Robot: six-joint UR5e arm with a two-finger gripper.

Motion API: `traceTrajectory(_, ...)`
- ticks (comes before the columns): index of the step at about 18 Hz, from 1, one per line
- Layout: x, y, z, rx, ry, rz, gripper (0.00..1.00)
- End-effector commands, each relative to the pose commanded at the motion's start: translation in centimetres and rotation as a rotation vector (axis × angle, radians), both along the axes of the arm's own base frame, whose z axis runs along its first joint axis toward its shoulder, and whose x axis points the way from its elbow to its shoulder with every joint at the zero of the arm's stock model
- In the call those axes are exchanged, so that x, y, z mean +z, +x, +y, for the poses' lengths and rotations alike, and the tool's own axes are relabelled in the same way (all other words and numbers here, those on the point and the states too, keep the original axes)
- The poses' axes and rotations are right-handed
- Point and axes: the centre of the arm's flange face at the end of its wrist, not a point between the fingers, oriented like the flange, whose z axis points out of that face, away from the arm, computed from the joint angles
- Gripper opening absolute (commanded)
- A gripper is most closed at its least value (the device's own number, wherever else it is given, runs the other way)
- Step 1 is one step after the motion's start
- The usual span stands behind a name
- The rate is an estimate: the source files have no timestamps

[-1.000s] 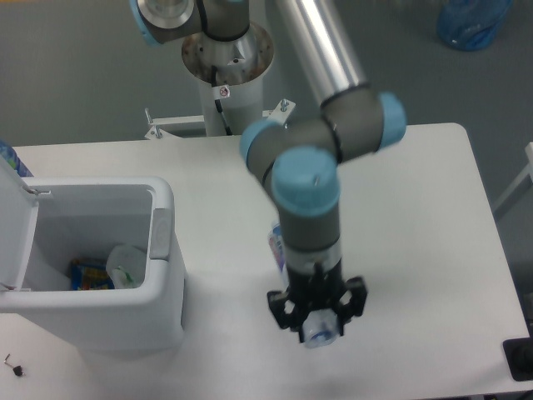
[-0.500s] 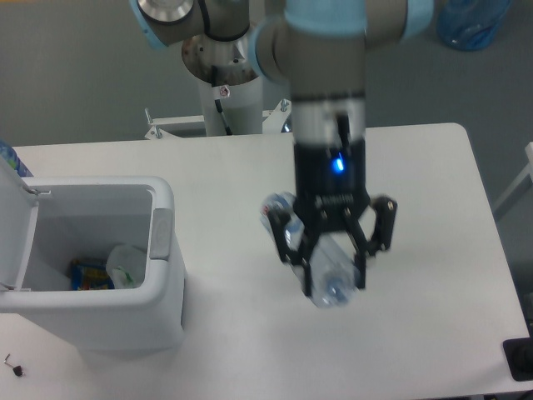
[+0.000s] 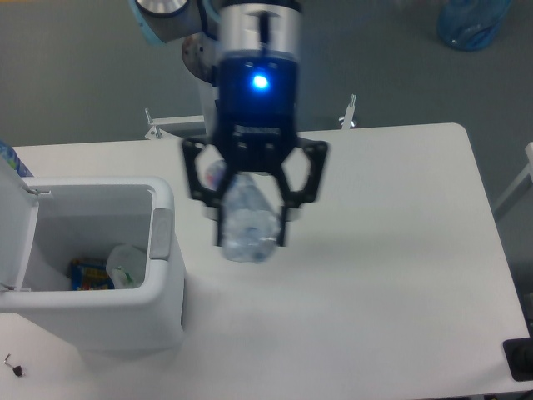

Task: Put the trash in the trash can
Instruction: 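Lift the water bottle and carry it over the trash bin, then lower the bottle into the bin and open the gripper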

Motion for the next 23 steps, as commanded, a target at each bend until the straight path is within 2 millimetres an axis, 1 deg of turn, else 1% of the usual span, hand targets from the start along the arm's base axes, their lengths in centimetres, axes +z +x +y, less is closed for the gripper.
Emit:
traceTrajectory(3, 0.2, 2.3, 0.9, -0.041, 0.002, 0.003, 0.59)
traceTrajectory(6, -0.4, 3.4, 1.8, -0.070, -0.006, 0.004, 0.59)
traceTrajectory(8, -1.3, 4.2, 2.8, -0.091, -0.019, -0.003, 0.59)
traceTrajectory(11, -1.3, 5.6, 3.3, -0.110, -0.018, -0.007, 0.59)
traceTrajectory(12, -1.4, 5.9, 3.4, -0.114, -0.021, -0.010, 0.59)
traceTrajectory(15, -2.1, 6.0, 3.9, -0.119, -0.030, -0.016, 0.59)
traceTrajectory(16, -2.5, 6.7, 4.4, -0.135, -0.036, -0.016, 0.59)
traceTrajectory(19, -3.1, 7.5, 5.2, -0.153, -0.046, -0.018, 0.59)
traceTrajectory(23, -3.4, 7.3, 5.6, -0.155, -0.048, -0.020, 0.59)
